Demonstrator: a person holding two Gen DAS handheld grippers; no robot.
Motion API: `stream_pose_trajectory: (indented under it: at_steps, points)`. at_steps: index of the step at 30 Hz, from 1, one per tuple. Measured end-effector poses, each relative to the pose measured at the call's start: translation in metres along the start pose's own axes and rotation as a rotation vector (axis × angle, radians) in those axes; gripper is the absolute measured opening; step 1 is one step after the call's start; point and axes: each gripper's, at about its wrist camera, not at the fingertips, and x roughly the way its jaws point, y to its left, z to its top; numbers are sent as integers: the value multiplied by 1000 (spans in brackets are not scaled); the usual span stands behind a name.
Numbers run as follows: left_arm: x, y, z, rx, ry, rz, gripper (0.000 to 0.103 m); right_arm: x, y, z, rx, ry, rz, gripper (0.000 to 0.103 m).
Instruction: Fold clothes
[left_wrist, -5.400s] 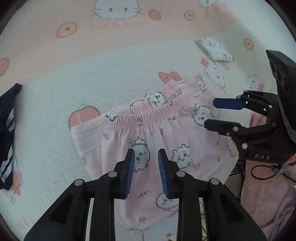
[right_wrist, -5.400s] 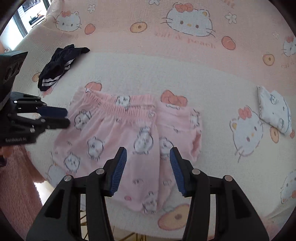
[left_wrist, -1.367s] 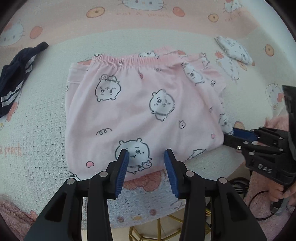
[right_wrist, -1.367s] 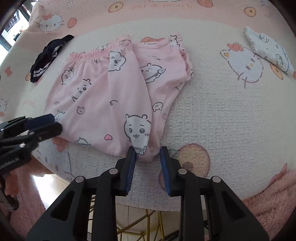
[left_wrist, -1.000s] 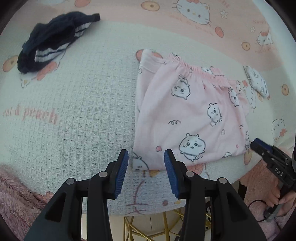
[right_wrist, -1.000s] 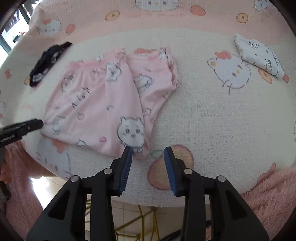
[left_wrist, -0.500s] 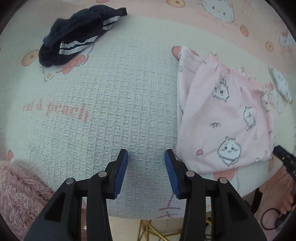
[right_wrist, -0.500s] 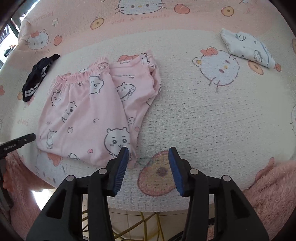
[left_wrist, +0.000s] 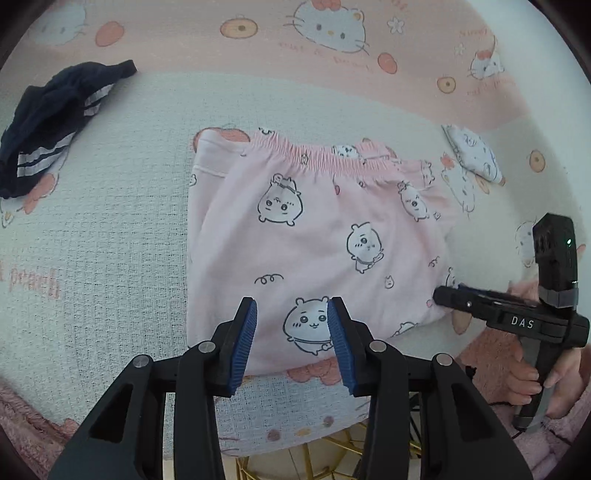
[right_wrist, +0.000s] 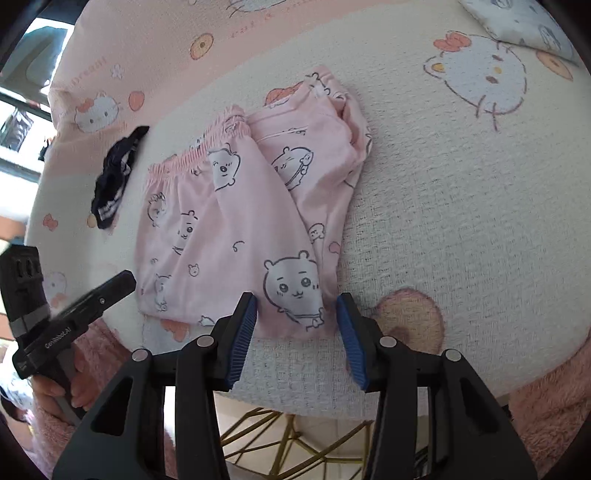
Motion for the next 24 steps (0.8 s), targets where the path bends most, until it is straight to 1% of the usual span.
stream_pose_trajectory:
  at_steps: [1, 2, 3, 4, 5, 7, 9, 11, 14, 16, 18, 21, 24]
  points:
    - [3, -1, 1, -13, 12, -5, 41, -1, 3, -2, -25, -14, -22, 48]
    - [2, 3, -1, -29, 18, -10, 41, 0, 7, -1, -44, -22, -38, 46]
    - [-3, 13, -7, -46, 20, -17, 41, 1, 11, 0, -60, -25, -51, 42]
    - [-9, 23, -12, -66, 20, -28, 41, 3, 14, 2, -77, -27, -64, 27]
    - [-15, 33, -17, -87, 21, -43, 41, 5, 18, 4, -93, -30, -78, 19]
    - [-9, 41, -14, -126, 19, -70, 41, 2, 23, 6, -103, -49, -82, 15]
    - [-6, 46, -11, -161, 19, -94, 41, -3, 34, 12, -128, -76, -73, 13]
    - [-4, 50, -9, -185, 20, -110, 41, -12, 52, 23, -172, -102, -44, 13]
    - [-6, 56, -8, -197, 20, -105, 41, -15, 94, 41, -276, -125, -13, 13]
    - [-6, 58, -6, -209, 19, -103, 41, -8, 121, 46, -352, -117, 8, 13]
    - [-7, 65, -5, -243, 14, -105, 41, 6, 142, 48, -384, -96, 52, 13]
    - [-14, 84, -4, -335, 8, -165, 42, 7, 149, 39, -401, -89, 68, 13]
    - [-28, 96, -6, -358, -31, -167, 42, 5, 151, 29, -416, -85, 76, 13]
